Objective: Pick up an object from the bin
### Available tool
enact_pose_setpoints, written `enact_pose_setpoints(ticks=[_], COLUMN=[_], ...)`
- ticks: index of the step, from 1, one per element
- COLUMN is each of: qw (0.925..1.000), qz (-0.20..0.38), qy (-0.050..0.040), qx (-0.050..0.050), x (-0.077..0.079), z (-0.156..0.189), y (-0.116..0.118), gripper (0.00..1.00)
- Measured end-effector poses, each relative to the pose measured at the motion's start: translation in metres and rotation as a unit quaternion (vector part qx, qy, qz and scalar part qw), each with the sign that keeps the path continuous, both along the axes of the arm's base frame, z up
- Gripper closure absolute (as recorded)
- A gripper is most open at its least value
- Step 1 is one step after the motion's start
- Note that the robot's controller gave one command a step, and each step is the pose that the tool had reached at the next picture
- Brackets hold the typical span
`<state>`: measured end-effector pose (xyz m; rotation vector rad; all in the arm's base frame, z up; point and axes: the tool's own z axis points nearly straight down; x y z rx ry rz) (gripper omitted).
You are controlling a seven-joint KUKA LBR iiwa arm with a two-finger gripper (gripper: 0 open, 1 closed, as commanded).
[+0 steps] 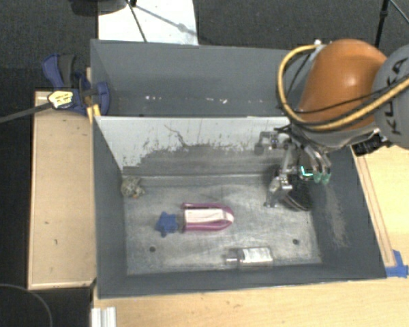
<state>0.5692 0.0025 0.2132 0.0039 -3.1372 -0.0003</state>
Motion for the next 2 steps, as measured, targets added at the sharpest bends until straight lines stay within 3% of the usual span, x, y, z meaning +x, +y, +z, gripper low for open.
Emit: enact_pose_setpoints(ticks=[1, 2], qw=[0.9957, 0.9974], qz=[0.093, 0.072], qy=[-0.0052, -0.0032], qx=[0.000, 0.001], x=[0.014, -0.007], z=[-0.122, -0.112], y=[0.082, 0.092], gripper=[0.00, 0.00])
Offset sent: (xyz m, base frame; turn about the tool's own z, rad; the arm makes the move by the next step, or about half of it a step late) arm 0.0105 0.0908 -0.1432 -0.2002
